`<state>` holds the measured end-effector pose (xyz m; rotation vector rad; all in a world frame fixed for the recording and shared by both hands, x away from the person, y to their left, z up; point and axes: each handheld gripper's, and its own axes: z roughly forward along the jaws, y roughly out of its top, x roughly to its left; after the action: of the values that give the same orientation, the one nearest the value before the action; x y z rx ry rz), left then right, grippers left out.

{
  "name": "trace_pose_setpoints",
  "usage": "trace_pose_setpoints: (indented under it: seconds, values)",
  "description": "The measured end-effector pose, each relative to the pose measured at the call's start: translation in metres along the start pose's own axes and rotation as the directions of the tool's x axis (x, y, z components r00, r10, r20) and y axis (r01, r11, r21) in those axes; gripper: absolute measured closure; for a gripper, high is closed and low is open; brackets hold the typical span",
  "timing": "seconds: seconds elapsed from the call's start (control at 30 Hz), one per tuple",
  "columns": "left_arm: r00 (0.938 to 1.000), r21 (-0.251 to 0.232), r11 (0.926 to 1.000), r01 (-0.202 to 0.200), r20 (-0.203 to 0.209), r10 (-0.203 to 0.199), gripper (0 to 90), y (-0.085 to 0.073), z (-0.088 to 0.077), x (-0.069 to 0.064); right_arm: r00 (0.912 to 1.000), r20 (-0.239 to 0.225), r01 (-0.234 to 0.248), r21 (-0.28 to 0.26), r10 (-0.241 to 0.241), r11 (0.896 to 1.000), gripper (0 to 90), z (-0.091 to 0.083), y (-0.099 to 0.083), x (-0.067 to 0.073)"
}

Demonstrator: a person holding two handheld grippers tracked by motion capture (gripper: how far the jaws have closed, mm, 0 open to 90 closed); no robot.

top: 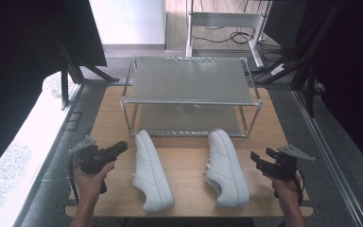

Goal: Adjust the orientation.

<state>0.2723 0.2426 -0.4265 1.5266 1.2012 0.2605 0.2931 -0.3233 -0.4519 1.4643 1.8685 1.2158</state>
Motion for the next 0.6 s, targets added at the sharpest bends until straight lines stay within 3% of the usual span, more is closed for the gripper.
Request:
trace_pose_setpoints:
  seconds: [0.1,0.2,0.3,0.6]
  values:
    - [1.0,0.01,0.9999,0.004,0.0,-0.004,87.6,0.001,-0.003,0.004,1.0,-0.001,0.006,0.012,-0.006,1.0,29.5,0.001,-0.001,0.001]
    - [0.9994,0.023,0.9996,0.014,-0.032,-0.013,89.8,0.0,-0.008,0.012,0.9999,0.012,0.005,0.025,-0.005,1.0,29.5,0.003,-0.003,-0.001]
    - [0.9989,0.033,0.9991,0.028,-0.038,-0.026,90.0,-0.001,-0.009,0.015,0.9997,0.024,0.002,0.044,-0.003,0.999,29.6,0.005,-0.005,-0.002]
    - [0.9988,0.095,0.9951,0.028,-0.042,-0.024,90.0,-0.009,0.005,0.013,0.9996,0.027,-0.001,0.056,0.0,0.998,29.6,0.007,-0.008,-0.005]
